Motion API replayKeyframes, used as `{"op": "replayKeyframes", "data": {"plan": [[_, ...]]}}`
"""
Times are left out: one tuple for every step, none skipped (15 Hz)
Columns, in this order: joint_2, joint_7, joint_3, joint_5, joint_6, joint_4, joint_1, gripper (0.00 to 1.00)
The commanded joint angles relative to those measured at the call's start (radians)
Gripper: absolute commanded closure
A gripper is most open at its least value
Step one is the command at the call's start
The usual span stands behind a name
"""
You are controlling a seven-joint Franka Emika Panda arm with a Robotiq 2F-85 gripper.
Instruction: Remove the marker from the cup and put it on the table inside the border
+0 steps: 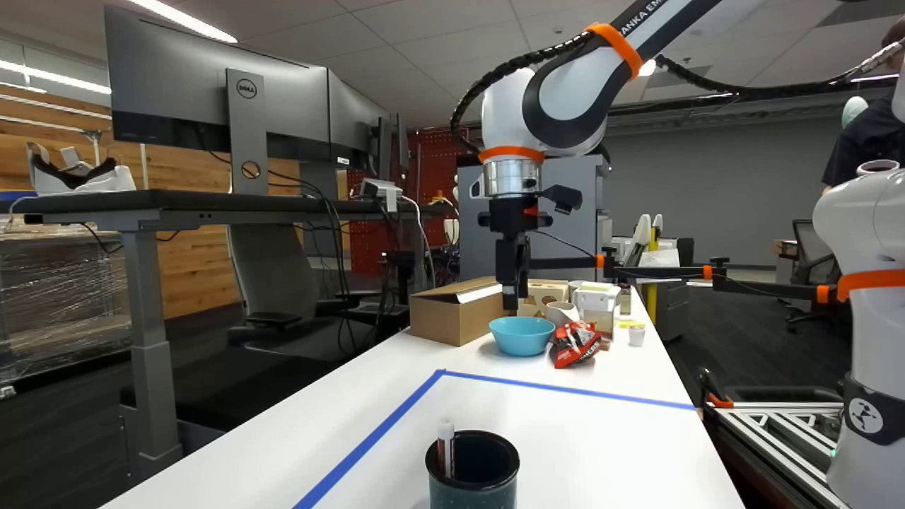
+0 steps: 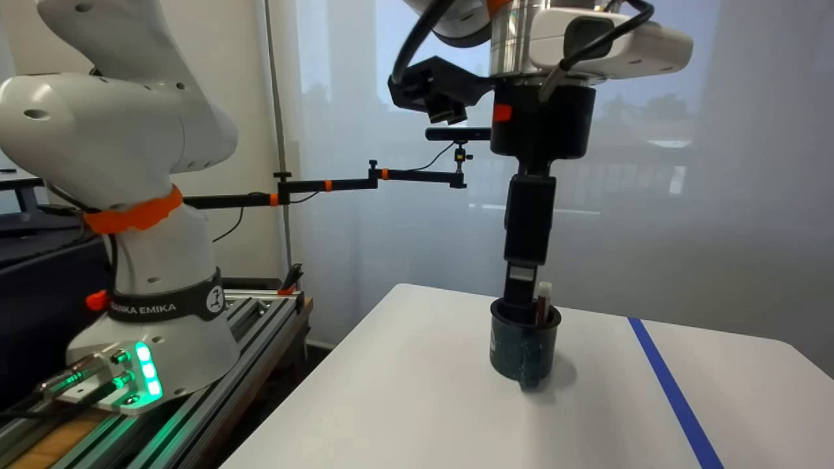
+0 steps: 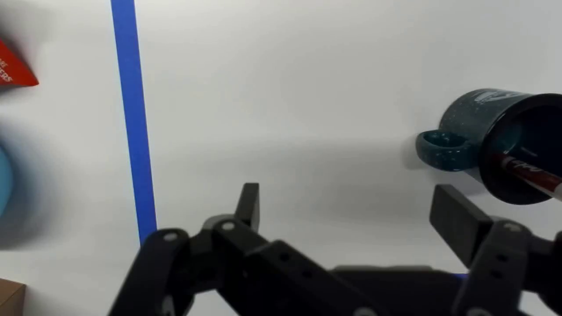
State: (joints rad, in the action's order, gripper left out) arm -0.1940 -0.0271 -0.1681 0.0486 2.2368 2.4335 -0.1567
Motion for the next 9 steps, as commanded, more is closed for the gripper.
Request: {"op": "replayKeyframes", "data": {"plan": [[0.0,-0.001,0.003,-0.001,-0.002,-0.001,-0.003,0.0],[0.0,-0.001,0.003,-0.001,-0.002,-0.001,-0.003,0.0],[0.0,-0.001,0.003,-0.001,-0.002,-0.001,-0.003,0.0],[-0.01,-0.016,0.004,-0.01,0.031,0.02,0.004,0.0],[-0.021,-0.025,0.007,-0.025,0.038,0.038,0.011,0.0],[-0.032,-0.029,0.013,-0.038,0.059,0.061,0.02,0.0],[-0.042,-0.043,0.019,-0.05,0.071,0.082,0.03,0.0],[-0.051,-0.057,0.027,-0.06,0.083,0.105,0.041,0.0],[-0.058,-0.068,0.035,-0.07,0.109,0.135,0.053,0.0]]}}
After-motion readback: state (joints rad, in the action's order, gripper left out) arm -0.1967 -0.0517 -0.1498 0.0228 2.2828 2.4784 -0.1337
